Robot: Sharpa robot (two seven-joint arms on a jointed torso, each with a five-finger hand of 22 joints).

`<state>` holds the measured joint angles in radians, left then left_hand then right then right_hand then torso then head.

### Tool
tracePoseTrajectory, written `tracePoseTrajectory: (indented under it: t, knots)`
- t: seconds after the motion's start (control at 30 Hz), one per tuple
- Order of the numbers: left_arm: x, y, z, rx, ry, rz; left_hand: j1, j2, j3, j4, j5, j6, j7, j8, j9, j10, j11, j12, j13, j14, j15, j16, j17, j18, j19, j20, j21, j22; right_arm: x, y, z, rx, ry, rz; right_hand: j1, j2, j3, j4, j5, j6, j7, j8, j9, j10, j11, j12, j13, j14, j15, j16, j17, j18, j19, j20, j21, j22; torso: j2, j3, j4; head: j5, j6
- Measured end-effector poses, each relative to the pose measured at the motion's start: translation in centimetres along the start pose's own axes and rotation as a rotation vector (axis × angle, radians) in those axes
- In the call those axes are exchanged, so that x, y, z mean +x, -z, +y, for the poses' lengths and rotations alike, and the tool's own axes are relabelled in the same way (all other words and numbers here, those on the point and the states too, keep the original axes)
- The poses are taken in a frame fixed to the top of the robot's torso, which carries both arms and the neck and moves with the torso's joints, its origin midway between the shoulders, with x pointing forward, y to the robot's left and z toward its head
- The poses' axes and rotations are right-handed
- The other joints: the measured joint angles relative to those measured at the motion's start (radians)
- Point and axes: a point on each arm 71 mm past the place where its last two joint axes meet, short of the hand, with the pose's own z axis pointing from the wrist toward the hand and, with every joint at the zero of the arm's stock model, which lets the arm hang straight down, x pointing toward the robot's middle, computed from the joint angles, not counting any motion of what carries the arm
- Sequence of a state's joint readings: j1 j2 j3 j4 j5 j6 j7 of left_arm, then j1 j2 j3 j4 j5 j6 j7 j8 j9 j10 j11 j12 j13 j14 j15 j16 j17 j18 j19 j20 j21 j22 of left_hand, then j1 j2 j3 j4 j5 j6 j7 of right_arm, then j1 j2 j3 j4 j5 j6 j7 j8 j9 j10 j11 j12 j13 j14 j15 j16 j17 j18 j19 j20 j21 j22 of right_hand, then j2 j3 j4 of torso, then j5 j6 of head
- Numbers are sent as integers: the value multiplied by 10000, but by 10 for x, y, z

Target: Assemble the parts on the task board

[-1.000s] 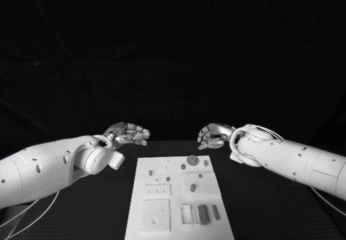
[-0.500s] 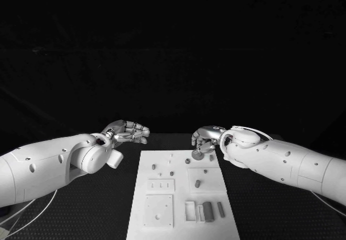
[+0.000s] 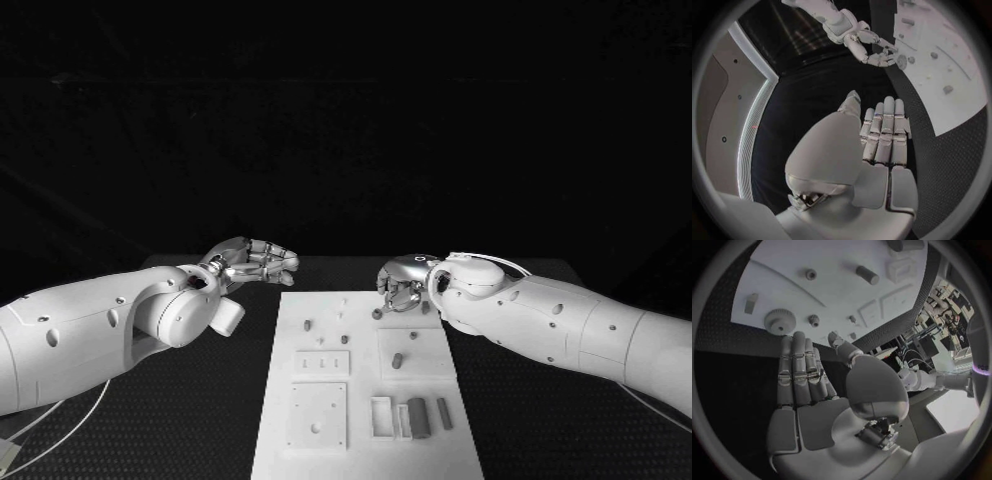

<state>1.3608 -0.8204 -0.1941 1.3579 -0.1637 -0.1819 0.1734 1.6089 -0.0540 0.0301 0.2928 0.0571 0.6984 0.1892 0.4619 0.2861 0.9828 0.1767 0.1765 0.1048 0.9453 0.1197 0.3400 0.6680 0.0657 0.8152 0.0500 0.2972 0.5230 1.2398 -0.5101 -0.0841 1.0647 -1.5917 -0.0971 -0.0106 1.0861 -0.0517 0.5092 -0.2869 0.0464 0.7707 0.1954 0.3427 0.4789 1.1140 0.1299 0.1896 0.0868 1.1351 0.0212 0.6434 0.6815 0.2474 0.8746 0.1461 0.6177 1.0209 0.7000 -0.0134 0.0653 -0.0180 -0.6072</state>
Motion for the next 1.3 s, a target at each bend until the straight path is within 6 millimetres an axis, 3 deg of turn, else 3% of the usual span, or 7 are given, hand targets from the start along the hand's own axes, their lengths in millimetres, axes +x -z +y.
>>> tracePoseTrajectory:
  t: [0.13, 0.37, 0.67, 1.2, 1.3]
  knots:
    - [0, 0, 0, 4, 0, 1, -52, -52, 0, 0, 0, 0, 0, -21, 0, 0, 0, -26, -5, 13, 13, -40, 6, -38, 0, 0, 0, -1, 1, 0, 1, 58, 99, 146, -18, -18, -26, -27, 0, 9, -9, -57, -20, 249, -138, 0, 126, 197, -122, 374, 254, -65, 304, -158, 229, 153, 85, -17, 33, -7, -15]
    - [3, -2, -1, 19, -8, 64, -146, -146, 0, 0, 0, 0, 0, -61, -10, 0, 0, -72, -25, 35, 35, -79, 36, -57, 36, -36, -49, -25, 4, -3, 5, 186, 285, 273, 92, -170, -83, -27, 0, 30, -32, -174, -20, 745, -388, 225, 736, 446, -337, 1408, 886, 11, 818, -462, 745, 568, 210, -47, 50, -25, 0]
    - [3, -1, -1, 18, 2, 68, -198, -118, 0, 0, 0, 0, 0, -61, -9, 0, 0, -72, -34, 35, 35, -78, 46, -120, 72, -72, -49, -32, 7, -3, 1, 449, 445, 289, 53, -209, -83, -27, 0, 14, -19, -325, -19, 836, -442, 430, 1557, 394, -404, 2126, 1210, 10, 977, -617, 1019, 900, 337, -70, 75, -40, 12]
    - [5, -2, -5, 96, 3, 126, -271, -123, 1, 0, 0, 0, 0, -112, -18, -1, 1, -110, -50, 35, 35, -117, 75, -127, 71, -72, -98, -42, 11, -10, 4, 514, 655, 139, 53, -209, -83, -28, 0, -9, 1, -466, -78, 872, -479, 632, 2588, 404, -482, 2625, 1293, 10, 1127, -731, 1201, 1155, 431, -93, 128, -74, -35]
    - [6, -4, -5, 97, -9, 138, -320, -153, 1, 0, 0, 0, 0, -156, -28, 0, 1, -152, -58, 35, 35, -117, 86, -152, 108, -108, -98, -52, 14, -11, 7, 481, 632, 184, 8, -164, -83, -27, 0, 103, -111, -466, -78, 925, -532, 690, 2763, 445, -523, 2697, 1293, 11, 1191, -764, 1223, 1195, 459, -102, 132, -123, -33]
